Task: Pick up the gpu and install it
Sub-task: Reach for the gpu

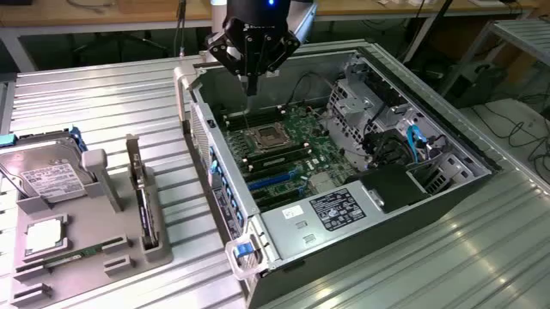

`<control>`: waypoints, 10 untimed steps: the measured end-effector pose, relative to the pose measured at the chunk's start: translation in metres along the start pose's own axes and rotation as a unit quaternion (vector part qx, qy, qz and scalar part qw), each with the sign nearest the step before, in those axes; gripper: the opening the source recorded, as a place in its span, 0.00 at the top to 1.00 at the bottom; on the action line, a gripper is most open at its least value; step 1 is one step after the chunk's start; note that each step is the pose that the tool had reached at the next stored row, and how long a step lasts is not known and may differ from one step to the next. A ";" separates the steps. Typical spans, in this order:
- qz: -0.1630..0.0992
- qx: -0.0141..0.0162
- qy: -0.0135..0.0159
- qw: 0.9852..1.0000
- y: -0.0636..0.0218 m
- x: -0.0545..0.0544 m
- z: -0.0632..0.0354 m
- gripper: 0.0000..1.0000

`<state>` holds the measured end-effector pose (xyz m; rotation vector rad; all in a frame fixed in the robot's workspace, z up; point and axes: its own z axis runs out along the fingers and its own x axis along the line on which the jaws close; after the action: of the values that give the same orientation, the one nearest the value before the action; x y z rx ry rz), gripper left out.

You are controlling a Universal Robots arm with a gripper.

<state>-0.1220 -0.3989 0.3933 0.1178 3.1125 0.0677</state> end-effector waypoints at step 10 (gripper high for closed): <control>0.000 0.000 0.000 1.000 -0.0011 0.015 -0.0004 0.89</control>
<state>-0.1368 -0.3990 0.3933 0.1180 3.1125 0.0677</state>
